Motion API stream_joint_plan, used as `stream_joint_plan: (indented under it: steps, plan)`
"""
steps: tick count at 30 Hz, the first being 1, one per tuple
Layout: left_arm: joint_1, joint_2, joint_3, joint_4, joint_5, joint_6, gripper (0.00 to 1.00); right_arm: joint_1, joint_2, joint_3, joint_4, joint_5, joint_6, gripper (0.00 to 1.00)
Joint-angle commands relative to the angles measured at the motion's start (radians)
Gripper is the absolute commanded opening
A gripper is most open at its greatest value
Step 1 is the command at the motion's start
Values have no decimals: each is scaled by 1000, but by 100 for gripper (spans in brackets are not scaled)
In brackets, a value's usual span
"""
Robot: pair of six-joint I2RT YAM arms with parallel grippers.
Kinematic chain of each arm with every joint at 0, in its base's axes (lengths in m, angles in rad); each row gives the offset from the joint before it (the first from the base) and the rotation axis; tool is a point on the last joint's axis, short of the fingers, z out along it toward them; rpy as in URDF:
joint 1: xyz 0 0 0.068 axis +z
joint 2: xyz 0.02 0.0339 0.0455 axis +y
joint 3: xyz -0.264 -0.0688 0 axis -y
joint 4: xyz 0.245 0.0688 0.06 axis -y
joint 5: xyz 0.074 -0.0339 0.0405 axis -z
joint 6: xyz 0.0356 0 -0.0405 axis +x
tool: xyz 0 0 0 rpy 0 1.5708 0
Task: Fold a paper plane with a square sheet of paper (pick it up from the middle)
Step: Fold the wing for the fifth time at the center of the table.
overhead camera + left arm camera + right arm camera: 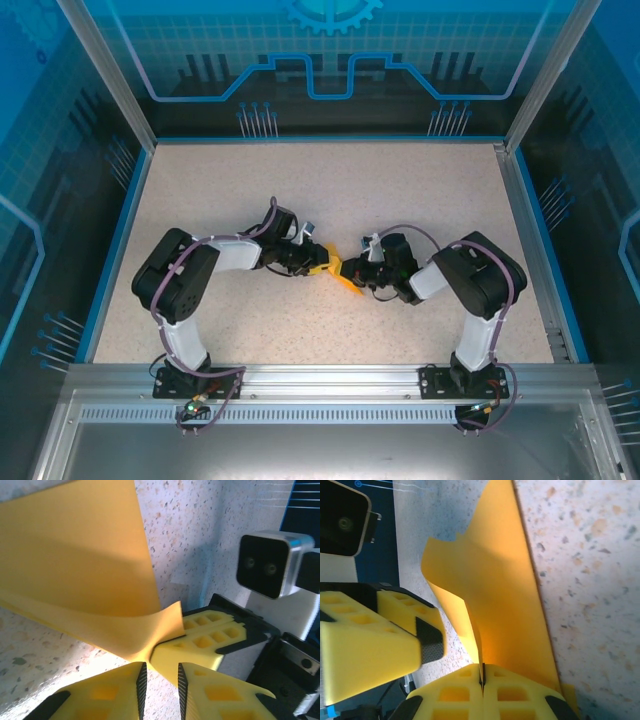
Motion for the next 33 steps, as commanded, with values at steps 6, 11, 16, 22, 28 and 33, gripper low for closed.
stream_joint_plan:
  steps: [6, 11, 16, 22, 28, 33]
  plan:
    - [-7, 49, 35, 32, -2, 28, 24, -26, 45, 21, -16, -20, 37, 0]
    - [-8, 67, 42, 28, -11, 31, 23, -29, 52, 22, -33, -18, 42, 0]
    - [-8, 85, 54, 11, -23, 33, 21, -31, 59, 27, -40, -23, 43, 0]
    - [-9, 100, 64, -11, -34, 42, 20, -32, 73, 34, -51, -31, 42, 0]
    - [-9, 116, 84, -53, -44, 52, 19, -32, 84, 40, -71, -35, 37, 0]
    - [-9, 129, 100, -87, -55, 58, 18, -32, 87, 46, -93, -35, 29, 0]
